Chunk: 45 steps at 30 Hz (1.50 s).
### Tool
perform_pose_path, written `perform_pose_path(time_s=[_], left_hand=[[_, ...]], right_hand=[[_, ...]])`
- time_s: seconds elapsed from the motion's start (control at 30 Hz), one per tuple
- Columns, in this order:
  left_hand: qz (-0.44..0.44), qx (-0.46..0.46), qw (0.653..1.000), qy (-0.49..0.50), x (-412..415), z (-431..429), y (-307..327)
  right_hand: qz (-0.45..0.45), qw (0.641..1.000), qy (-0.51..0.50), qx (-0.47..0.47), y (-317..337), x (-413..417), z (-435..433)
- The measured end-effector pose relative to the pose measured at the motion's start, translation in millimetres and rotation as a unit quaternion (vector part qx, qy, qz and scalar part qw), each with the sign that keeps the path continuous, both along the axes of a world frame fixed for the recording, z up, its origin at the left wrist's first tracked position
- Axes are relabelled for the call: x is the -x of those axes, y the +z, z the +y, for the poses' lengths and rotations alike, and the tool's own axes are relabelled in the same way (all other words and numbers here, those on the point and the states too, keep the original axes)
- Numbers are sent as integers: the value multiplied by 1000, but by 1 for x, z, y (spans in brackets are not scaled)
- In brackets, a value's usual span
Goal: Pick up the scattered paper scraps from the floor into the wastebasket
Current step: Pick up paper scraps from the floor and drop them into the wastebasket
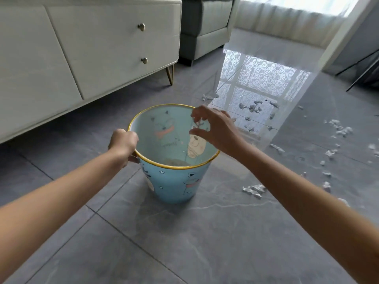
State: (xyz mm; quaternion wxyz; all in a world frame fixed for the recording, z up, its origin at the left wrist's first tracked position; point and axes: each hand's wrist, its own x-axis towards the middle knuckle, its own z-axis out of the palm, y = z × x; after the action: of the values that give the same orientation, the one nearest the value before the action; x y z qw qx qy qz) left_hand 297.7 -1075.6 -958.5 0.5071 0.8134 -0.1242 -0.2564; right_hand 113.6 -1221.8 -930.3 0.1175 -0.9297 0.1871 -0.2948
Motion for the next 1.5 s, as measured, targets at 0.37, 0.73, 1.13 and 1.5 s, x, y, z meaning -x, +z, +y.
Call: perform_pose_path(time_s=[0.37,0.73,1.13,1.5], left_hand=[[-4,4,998,-61,51,-23,11],[9,-1,997,-72,82,-60,13],[-64,-17,996,-62,84,-114,-10],[-124,-67,990,-8,25,-90,-3]], right_hand=[[-15,992,-35,-119,-5,97,-21],[-171,808,-296,-479,-98,173,-49],[251,829,-402,-298,-224,186,-71],[206,827,-424,-305,-218,140,-172]])
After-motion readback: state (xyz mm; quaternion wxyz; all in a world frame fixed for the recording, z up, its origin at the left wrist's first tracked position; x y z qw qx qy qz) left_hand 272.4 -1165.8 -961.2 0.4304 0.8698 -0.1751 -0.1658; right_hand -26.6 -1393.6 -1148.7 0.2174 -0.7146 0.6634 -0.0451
